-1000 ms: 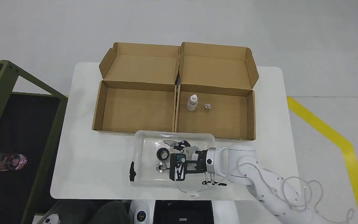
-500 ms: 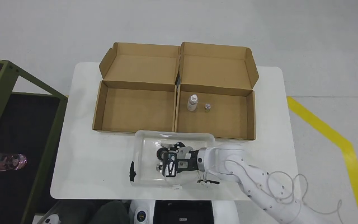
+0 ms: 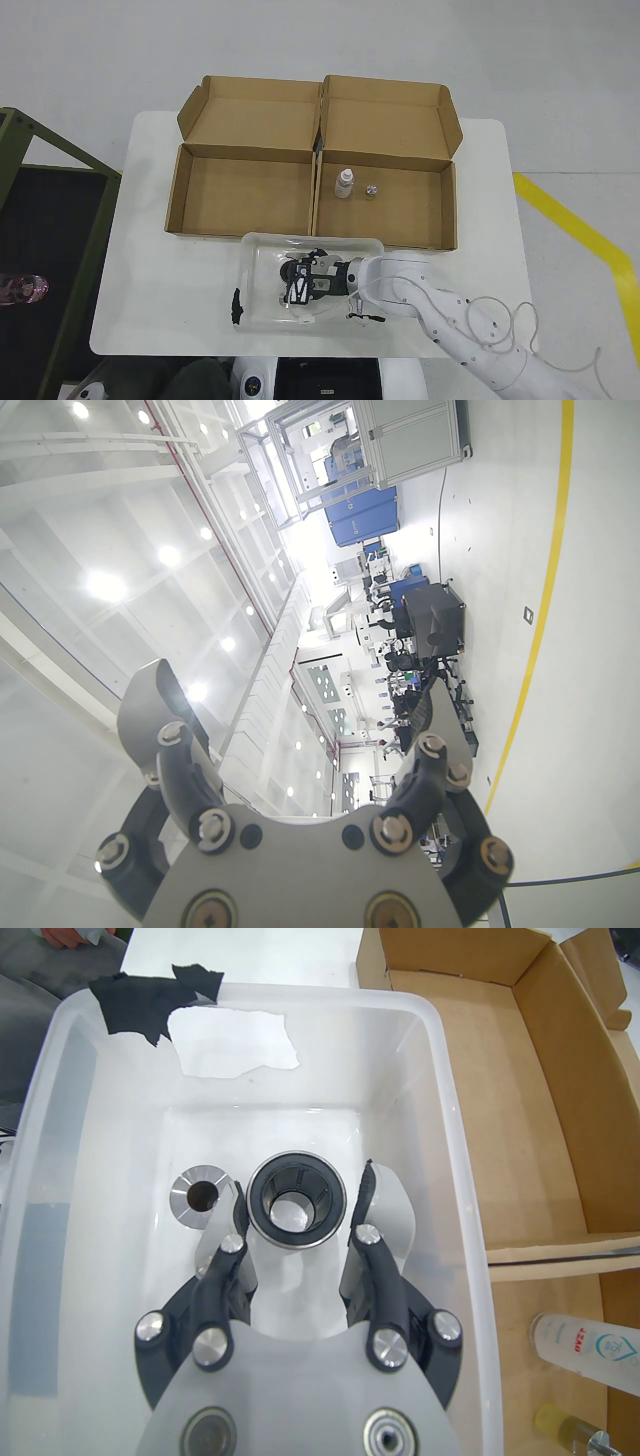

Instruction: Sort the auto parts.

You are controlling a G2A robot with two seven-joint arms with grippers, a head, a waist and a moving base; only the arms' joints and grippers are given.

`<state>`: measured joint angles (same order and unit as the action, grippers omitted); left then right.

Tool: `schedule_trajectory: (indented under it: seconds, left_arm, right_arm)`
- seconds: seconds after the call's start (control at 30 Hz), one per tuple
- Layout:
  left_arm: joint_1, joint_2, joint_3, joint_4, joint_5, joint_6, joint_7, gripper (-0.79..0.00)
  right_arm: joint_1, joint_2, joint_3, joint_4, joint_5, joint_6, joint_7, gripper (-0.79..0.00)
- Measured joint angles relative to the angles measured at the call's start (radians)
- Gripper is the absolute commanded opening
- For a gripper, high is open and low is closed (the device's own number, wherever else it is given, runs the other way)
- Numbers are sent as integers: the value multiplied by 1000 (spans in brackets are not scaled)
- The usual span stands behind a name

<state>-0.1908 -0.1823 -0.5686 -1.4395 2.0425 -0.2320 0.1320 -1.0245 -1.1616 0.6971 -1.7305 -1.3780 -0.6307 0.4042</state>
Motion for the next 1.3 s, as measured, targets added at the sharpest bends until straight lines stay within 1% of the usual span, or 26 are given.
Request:
schedule_trajectory:
  seconds: [0.3, 0.47, 0.7, 0.73, 0.9, 0.93, 0.97, 1.0, 1.3]
  left_arm:
    - [0, 0, 0, 0, 0, 0, 0, 0]
    - [0, 0, 0, 0, 0, 0, 0, 0]
    - [0, 0, 0, 0, 0, 0, 0, 0]
    - [0, 0, 0, 0, 0, 0, 0, 0]
    - [0, 0, 0, 0, 0, 0, 0, 0]
    - [0, 0, 0, 0, 0, 0, 0, 0]
    - [0, 0, 0, 0, 0, 0, 0, 0]
    - [0, 0, 0, 0, 0, 0, 0, 0]
    - [0, 0, 0, 0, 0, 0, 0, 0]
  right_arm:
    - [23, -20, -25, 29, -2, 18, 5, -394]
    - [34, -32, -41, 57, -1, 18, 9, -379]
    - [45, -45, -52, 88, 2, 20, 11, -409]
    - [46, -46, -52, 89, 4, 20, 11, -422]
    - [44, -49, -42, 87, 23, 12, 1, -628]
    - [43, -49, -39, 85, 28, 9, -2, -742]
    - [41, -49, -35, 84, 34, 4, -5, -770]
    - [41, -49, -32, 83, 36, 1, -5, -785]
    - [18, -44, 0, 40, 68, -35, -21, -785]
